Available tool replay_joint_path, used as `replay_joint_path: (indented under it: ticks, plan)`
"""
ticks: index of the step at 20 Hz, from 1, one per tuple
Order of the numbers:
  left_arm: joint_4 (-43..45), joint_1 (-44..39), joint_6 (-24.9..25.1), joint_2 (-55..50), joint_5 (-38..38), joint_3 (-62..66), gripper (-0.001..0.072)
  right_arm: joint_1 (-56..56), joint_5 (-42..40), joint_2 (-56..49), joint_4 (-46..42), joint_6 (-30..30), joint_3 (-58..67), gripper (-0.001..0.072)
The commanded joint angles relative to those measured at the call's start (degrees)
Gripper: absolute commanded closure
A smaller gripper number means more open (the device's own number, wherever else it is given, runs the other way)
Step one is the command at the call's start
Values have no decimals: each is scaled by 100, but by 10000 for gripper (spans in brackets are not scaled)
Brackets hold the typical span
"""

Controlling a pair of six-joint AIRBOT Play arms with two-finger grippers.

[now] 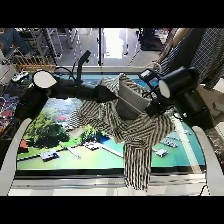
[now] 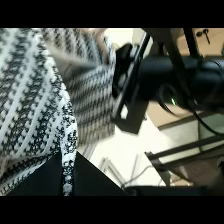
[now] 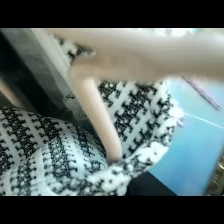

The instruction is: Fold the clothes and pants, and hang the long-sleeved shirts on hangers.

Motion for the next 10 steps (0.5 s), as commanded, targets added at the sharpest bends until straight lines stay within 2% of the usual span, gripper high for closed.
replay_joint_path:
  ticks: [1, 4, 8, 10]
  plan:
    - [140, -476, -26, 164, 612, 7, 685, 177, -214, 20, 1128, 85, 581, 661]
    - [691, -710, -46, 354, 612, 4, 686, -72, -1394, 13, 1305, 702, 581, 661]
    - [1939, -723, -570, 682, 387, 4, 686, -826, -1591, 243, 2511, 789, 581, 661]
    - [2149, -680, -627, 732, 378, 4, 684, -1150, -1596, 577, 3187, 710, 581, 661]
